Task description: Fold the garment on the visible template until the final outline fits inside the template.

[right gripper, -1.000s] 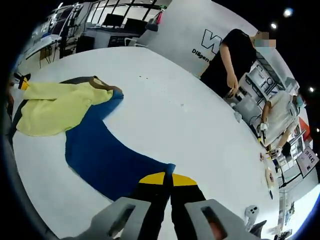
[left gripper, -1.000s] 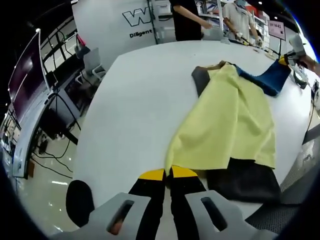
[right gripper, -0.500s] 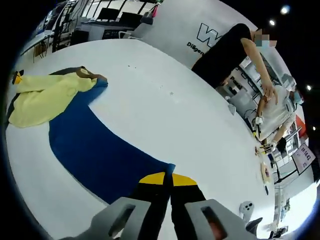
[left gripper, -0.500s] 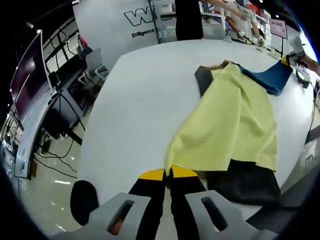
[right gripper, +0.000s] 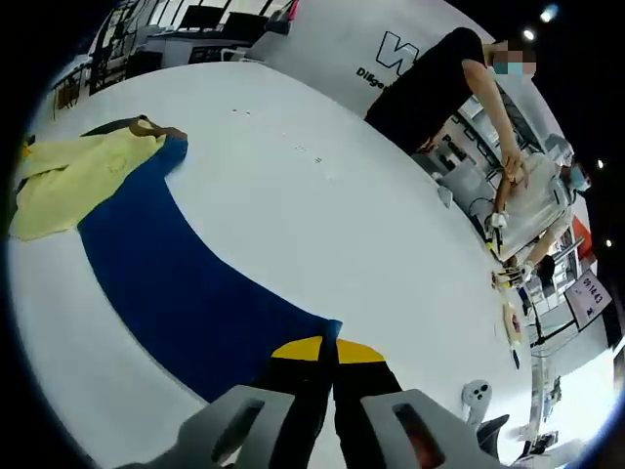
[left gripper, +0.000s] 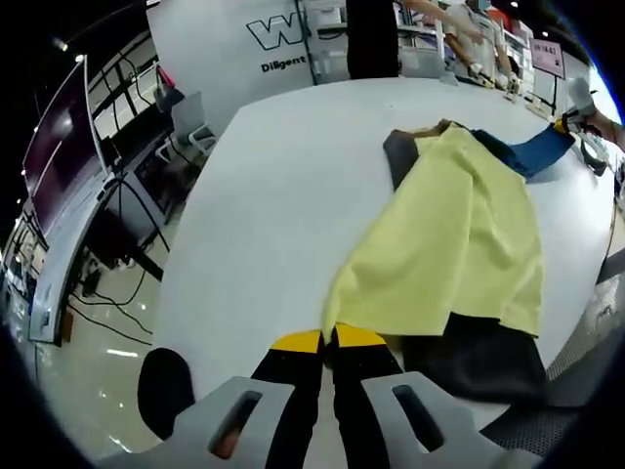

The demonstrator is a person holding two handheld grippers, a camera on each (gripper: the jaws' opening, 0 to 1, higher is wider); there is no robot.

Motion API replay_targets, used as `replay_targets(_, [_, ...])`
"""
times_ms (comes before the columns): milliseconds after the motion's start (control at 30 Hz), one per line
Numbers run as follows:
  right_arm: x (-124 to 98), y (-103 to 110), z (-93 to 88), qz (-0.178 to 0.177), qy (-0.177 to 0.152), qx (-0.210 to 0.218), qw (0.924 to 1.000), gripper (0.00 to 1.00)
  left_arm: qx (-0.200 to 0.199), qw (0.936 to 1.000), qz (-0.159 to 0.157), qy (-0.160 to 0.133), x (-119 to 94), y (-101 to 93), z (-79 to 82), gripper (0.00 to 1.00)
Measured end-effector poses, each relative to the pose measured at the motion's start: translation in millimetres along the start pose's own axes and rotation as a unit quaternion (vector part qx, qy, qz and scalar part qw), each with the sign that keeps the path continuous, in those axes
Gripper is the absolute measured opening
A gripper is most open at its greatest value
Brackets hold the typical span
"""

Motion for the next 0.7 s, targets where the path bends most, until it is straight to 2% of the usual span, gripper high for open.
replay_targets(200, [1, -6, -10.2, -0.007, 0.01, 0.01, 0.9999, 0.0, -0.001, 1.0, 0.0, 0.0, -1, -1.5, -0.3, 0.04])
replay_targets(700, [10, 7, -55.5, 0.008, 0.069, 0.042, 0.9967, 0.0, -0.004, 1.0, 0.001, 0.005, -1, -2.9, -3.4, 0.04])
Point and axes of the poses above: the point that each gripper's makers call its tool centre point, and the gripper's own axes: x roughly forward along the fingers, y roughly to its left, z roughly out of its top, the point moved 1 cm from there along -x, roughly backward along the fingers, and after that the axes turned 4 degrees about x, right-handed, at the moved point
